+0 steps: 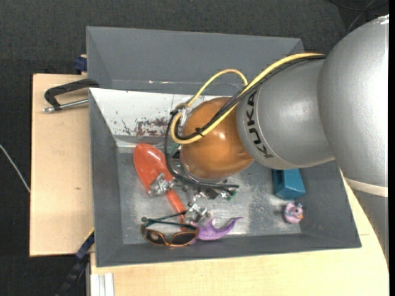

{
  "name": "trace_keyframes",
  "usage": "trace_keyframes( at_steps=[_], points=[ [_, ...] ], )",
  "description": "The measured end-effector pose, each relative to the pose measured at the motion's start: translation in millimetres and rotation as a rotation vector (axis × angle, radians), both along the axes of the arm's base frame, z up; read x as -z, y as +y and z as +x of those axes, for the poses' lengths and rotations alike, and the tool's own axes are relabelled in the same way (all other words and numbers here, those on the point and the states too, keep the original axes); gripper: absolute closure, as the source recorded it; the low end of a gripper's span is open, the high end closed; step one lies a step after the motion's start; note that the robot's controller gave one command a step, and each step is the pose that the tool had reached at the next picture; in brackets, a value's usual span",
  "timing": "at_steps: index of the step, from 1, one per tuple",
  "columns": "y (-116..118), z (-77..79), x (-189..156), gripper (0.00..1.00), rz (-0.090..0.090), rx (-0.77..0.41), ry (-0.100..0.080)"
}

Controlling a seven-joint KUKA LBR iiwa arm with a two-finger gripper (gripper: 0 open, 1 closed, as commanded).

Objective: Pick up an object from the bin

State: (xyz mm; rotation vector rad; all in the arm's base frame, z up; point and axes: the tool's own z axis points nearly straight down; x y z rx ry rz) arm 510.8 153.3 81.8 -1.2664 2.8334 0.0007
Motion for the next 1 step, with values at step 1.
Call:
trace_keyframes(
  at_steps=[1],
  points=[
    [-8.6,-6.9,2.2,1.0,-0.027,0.0,0.036]
  ],
)
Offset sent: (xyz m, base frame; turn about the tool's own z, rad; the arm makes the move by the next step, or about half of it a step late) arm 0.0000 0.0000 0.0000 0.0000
